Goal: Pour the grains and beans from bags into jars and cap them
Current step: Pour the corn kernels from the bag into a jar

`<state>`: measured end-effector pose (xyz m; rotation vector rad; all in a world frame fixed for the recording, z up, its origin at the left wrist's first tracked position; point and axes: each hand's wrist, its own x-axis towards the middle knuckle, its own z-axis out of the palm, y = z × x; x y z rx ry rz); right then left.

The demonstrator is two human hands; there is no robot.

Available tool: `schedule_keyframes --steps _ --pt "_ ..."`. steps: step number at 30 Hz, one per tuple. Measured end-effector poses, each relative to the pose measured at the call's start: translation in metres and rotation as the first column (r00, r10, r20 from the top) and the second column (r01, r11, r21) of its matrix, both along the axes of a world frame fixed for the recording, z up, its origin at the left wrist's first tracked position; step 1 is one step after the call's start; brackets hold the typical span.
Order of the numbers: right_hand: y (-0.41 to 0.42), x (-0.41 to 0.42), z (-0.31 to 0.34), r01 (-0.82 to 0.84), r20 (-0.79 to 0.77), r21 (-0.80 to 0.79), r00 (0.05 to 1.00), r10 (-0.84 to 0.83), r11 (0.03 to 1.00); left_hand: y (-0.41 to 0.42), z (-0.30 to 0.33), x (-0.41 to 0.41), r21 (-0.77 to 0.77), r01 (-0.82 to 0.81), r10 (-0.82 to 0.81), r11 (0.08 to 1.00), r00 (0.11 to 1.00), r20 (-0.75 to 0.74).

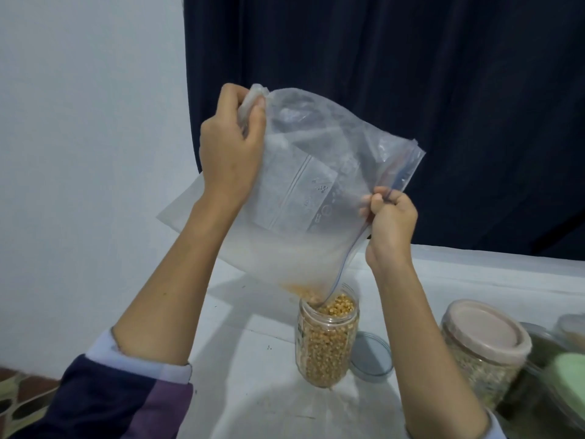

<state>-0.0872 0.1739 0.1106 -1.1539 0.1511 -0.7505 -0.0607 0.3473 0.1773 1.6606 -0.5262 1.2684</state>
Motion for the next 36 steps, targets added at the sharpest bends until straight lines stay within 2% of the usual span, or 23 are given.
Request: schedule_keyframes --steps 12,15,19,29,36 --pt "-0.003 0.002 -0.004 -0.013 -0.013 0.017 1.0 0.013 1.0 -0.007 0.004 -0.001 0.031 -0.002 0.002 1.0 1.0 0.001" --pt "-0.008 0.003 -0.004 0.024 0.015 0.079 1.0 -0.025 0.997 -0.013 0.007 -0.001 0.06 -0.006 0.006 0.998 1.0 0.002" --pt "-0.01 0.004 -0.006 0.009 -0.001 0.084 1.0 -0.009 0.996 -0.027 0.013 0.0 0.075 0.014 -0.013 0.997 1.0 -0.011" --pt "-0.023 0.01 -0.012 0.05 0.035 0.265 0.997 -0.062 0.963 -0.052 0.025 0.006 0.142 0.039 -0.042 0.989 0.999 0.022" --pt "-0.021 0.012 -0.015 0.048 0.022 0.291 0.998 -0.056 0.955 -0.06 0.025 0.005 0.17 0.044 -0.052 0.984 0.998 0.039"
